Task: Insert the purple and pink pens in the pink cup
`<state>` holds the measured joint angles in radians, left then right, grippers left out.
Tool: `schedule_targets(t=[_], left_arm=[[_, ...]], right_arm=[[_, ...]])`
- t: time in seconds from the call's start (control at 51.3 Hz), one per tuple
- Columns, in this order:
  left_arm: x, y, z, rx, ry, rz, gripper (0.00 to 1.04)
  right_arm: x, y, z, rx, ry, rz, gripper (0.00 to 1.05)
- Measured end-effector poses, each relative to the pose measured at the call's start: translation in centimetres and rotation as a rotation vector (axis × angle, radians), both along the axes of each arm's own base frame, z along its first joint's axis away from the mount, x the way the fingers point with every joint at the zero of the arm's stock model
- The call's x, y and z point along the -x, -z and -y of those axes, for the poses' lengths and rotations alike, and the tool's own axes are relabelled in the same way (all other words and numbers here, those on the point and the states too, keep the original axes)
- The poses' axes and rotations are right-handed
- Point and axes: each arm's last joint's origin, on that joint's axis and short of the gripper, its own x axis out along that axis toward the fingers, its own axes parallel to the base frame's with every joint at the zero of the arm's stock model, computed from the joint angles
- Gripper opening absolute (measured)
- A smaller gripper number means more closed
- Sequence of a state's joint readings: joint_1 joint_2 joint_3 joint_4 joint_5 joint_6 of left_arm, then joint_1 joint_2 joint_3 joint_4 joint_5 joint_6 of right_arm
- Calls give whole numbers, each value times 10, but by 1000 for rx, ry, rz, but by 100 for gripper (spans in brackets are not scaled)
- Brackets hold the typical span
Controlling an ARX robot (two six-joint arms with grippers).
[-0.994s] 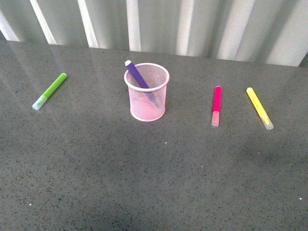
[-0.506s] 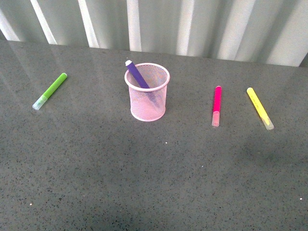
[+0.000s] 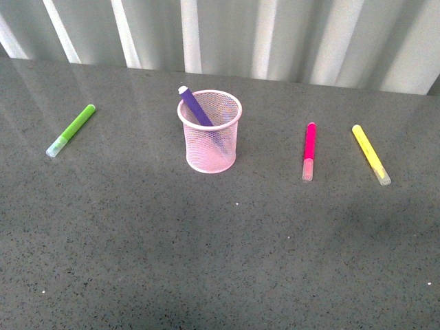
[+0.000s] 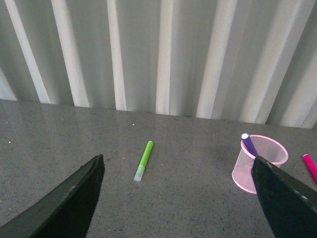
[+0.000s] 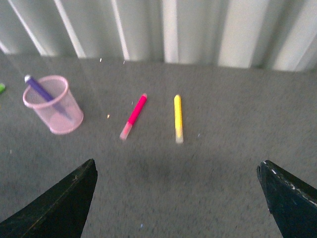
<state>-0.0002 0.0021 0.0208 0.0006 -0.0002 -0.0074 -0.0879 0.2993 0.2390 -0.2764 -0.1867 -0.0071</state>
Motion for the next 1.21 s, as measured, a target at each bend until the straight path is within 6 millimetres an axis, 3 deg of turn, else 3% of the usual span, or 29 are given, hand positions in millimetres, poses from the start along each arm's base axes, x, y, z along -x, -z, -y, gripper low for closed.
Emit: schedule_targets(t=[0.058, 0.117, 0.253, 0.312, 0.351, 0.409, 0.506, 0.565, 0.779, 1.208], left_arm=[[0, 0, 0, 0, 0, 0, 99], [0, 0, 0, -2, 0, 0, 97], [0, 0, 0, -2, 0, 0, 98], [0, 0, 0, -2, 0, 0, 98], [0, 0, 0, -2, 0, 0, 98], [0, 0, 0, -2, 0, 0, 98], [0, 0, 0, -2, 0, 0, 98], [0, 0, 0, -2, 0, 0, 98], [0, 0, 0, -2, 0, 0, 98], [0, 0, 0, -3, 0, 1, 98]], right_arm=[[-14, -27, 5, 0, 32, 66, 98], [-36, -55, 13, 4, 96, 150, 98], [-95, -73, 25, -44, 194, 147, 98], [-123, -69, 30, -79, 223, 77, 98], [-152, -58, 32, -106, 264, -9, 98], [-178, -45, 32, -125, 283, -95, 98], [-233, -18, 16, -151, 285, -314, 98], [-251, -4, 0, -158, 254, -423, 98], [-278, 28, -57, -138, 123, -640, 98], [-314, 78, -77, -36, 178, -770, 98]])
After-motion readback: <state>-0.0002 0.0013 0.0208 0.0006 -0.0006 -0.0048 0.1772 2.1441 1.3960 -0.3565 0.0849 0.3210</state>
